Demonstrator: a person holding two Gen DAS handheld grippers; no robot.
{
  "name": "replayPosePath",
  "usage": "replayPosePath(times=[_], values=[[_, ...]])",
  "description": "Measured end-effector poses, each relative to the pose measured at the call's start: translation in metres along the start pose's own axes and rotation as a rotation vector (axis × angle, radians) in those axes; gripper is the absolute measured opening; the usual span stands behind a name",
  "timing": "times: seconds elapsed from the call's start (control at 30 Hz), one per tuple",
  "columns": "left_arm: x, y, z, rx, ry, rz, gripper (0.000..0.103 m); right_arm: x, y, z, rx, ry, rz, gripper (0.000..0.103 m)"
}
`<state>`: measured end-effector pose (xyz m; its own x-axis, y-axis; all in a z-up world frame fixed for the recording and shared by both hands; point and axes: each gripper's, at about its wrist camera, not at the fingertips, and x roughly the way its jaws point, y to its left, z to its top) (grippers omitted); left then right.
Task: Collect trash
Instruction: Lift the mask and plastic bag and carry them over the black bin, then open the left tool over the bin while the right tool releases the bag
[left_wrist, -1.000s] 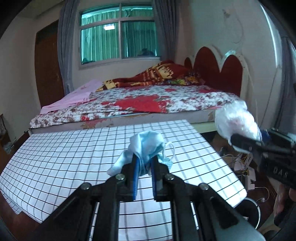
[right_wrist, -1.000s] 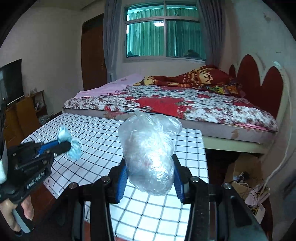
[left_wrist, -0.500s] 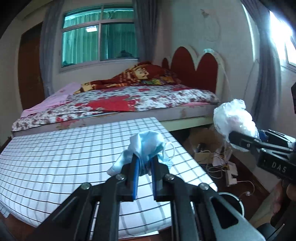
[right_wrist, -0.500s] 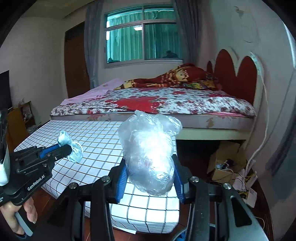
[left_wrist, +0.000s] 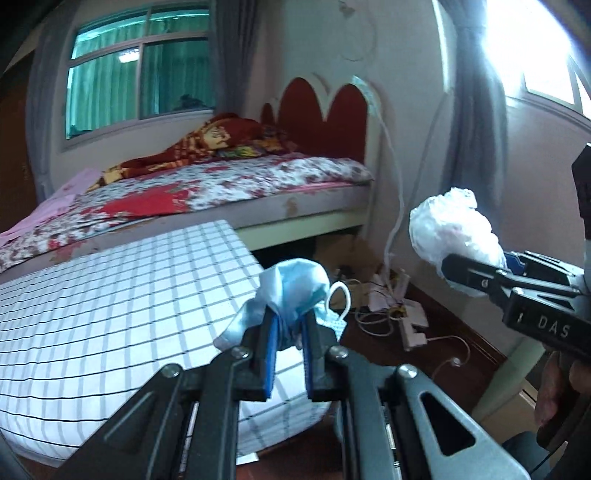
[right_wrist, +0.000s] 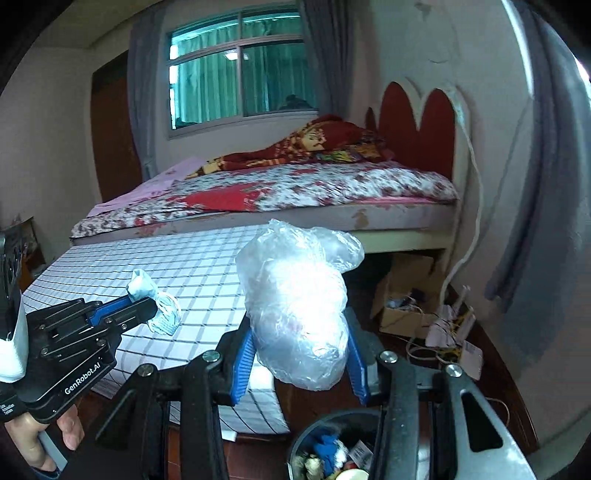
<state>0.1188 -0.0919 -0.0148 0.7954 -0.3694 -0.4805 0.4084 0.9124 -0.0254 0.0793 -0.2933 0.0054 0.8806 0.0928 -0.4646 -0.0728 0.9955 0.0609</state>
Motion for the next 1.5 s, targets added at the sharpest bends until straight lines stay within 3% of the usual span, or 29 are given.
replayPosePath(times=[0.3,0.63,1.0,1.27,1.3,1.33,1.37,1.4,1.43,1.5], values=[[0.015,-0.051,-0.011,0.054,0.018,-0.091,0.012,-0.015,-0.052,-0.029,0.051,0.027,-0.076,0.046],[0.037,-0.089,-0.039,0.081,0.070,-0.173,0.013,-0.013,-0.088,-0.070,0.070,0.093,-0.103,0.046],[0.085,-0.108,-0.081,0.101,0.212,-0.233,0.013,0.035,-0.112,-0.127,0.056,0.260,-0.069,0.046],[0.116,-0.113,-0.105,0.090,0.328,-0.301,0.016,0.076,-0.115,-0.155,0.020,0.353,0.023,0.046],[0.120,-0.113,-0.108,0.074,0.345,-0.316,0.024,0.083,-0.115,-0.160,0.012,0.381,0.042,0.047],[0.124,-0.113,-0.112,0.059,0.362,-0.327,0.042,0.091,-0.115,-0.168,-0.006,0.414,0.041,0.049],[0.126,-0.111,-0.115,0.051,0.377,-0.304,0.060,0.097,-0.117,-0.175,-0.031,0.432,0.001,0.061],[0.127,-0.108,-0.118,0.038,0.377,-0.278,0.089,0.100,-0.122,-0.182,-0.035,0.440,-0.044,0.087],[0.126,-0.103,-0.120,0.024,0.367,-0.258,0.100,0.102,-0.130,-0.188,-0.014,0.454,-0.071,0.097],[0.125,-0.098,-0.125,0.028,0.368,-0.190,0.101,0.101,-0.143,-0.197,0.040,0.467,-0.096,0.102]])
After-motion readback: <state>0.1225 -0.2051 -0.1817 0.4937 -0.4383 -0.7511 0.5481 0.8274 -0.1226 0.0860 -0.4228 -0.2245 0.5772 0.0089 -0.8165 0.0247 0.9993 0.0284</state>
